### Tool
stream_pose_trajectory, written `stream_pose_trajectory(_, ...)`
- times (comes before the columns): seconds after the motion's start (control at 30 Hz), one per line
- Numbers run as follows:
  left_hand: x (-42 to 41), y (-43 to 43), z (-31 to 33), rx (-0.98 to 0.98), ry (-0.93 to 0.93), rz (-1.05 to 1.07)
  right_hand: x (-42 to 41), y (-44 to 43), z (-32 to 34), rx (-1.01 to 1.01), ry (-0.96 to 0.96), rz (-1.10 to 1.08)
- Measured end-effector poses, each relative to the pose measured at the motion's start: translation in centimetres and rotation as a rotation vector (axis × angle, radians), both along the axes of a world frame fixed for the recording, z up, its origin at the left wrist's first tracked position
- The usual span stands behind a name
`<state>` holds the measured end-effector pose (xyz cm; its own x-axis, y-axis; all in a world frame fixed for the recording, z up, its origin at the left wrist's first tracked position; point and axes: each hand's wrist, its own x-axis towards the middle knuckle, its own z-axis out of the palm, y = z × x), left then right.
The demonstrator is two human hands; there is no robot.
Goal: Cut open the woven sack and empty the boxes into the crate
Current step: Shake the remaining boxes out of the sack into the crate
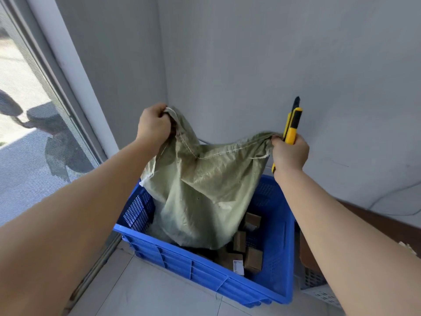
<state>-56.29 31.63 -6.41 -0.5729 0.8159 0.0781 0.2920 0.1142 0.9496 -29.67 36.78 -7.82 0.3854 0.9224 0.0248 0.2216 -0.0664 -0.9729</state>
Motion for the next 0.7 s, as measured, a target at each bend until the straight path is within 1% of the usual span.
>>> stream_pose_trajectory(0.07,0.7,-0.6,-0.2,-0.056,0.021,-0.057,-0.1,-0.2,-0.6,-0.107,-0.042,0.073)
stream_pose_trajectory(0.13,1.0,-0.5,-0.5,-0.074,0.033,-0.096,-0.1,-0.5,-0.9,-0.14,-0.051,0.059)
stream_pose_trajectory(0.2,0.5,-0.1,0.2,-0.011,0.011,-0.07,-0.1,-0.5,-0.3,-0.041,-0.042,-0.033)
stream_pose_trajectory(0.27,0.3,0.1,0.9,0.037,-0.002,-0.029,0.0,-0.1,0.3,0.021,0.024,-0.096)
stream_pose_trajectory(0.3,0.5,0.0,0.9,0.042,-0.004,-0.031,0.0,0.0,0.4,0.0,0.028,-0.088)
stream_pose_trajectory(0.4,1.4,-0.5,0.4,-0.034,0.028,-0.106,-0.4,-0.3,0.0,-0.158,0.024,0.004)
stream_pose_trajectory(0.43,1.4,-0.5,0.5,-0.03,0.017,-0.113,-0.6,-0.4,0.2,-0.154,0.03,-0.001)
stream_pose_trajectory(0.53,0.8,0.1,2.2,0.083,-0.055,-0.042,-0.7,-0.1,1.7,0.041,0.072,-0.091)
stream_pose_trajectory(0.57,0.8,0.3,2.6,0.111,-0.071,-0.033,-0.7,0.1,2.0,0.073,0.078,-0.103)
stream_pose_trajectory(0.7,1.2,0.4,3.1,0.071,0.02,-0.134,-1.0,0.1,2.8,0.008,0.031,-0.063)
